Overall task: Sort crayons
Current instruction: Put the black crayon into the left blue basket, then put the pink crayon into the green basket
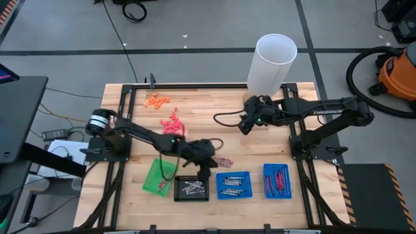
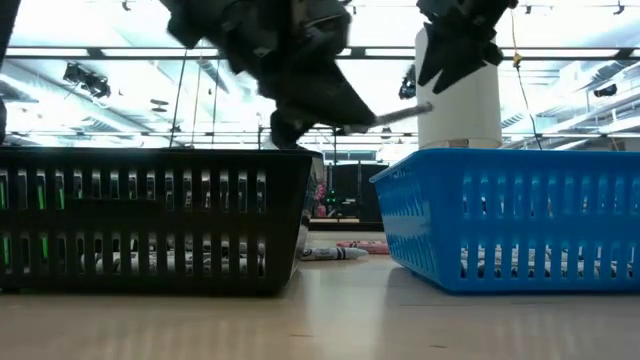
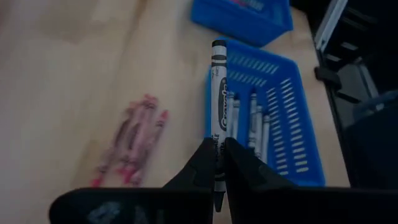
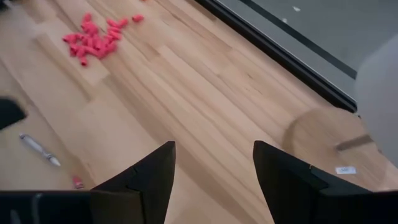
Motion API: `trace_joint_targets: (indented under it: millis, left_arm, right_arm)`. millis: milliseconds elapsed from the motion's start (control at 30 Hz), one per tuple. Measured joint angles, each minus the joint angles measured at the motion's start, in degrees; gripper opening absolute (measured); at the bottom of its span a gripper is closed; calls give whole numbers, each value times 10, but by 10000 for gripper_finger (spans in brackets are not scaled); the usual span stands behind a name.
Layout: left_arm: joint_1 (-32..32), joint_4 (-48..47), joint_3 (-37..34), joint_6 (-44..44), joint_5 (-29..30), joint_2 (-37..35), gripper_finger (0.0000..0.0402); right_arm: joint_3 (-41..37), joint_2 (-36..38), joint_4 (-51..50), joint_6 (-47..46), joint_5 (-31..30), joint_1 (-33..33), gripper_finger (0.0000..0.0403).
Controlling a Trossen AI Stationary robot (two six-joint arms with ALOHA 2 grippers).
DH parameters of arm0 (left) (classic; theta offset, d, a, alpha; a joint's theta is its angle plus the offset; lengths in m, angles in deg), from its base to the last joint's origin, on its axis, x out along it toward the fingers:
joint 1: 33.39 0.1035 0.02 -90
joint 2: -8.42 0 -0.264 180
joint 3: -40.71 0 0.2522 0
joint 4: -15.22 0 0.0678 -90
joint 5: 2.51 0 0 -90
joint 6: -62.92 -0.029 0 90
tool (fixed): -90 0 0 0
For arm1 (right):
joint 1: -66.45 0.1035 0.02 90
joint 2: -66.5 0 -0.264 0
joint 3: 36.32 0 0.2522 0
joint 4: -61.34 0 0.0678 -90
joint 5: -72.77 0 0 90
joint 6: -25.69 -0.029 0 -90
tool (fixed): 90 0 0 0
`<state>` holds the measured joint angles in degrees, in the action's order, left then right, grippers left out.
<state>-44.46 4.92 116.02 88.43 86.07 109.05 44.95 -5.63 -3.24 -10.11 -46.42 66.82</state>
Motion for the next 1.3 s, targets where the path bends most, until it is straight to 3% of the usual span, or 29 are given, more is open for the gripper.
trace_joint_targets:
  millis: [300,433,833,1033,1300]
  left_arm:
    - [-30,-76,195,-8,-68,150,16]
    - [-36,-116,251,-8,-101,198,19]
    - [-13,-177,262,-58,-103,184,163]
    - [3,-274,262,-170,-3,144,171]
    - [52,-323,251,-278,5,136,171]
  right_arm:
    - [0,12,-32,-5,3,-17,224]
    - [0,22,-33,-11,5,-12,224]
    - [0,36,-33,-22,4,6,224]
    - [0,36,-37,-15,3,11,224]
    - [0,36,-43,-6,3,15,224]
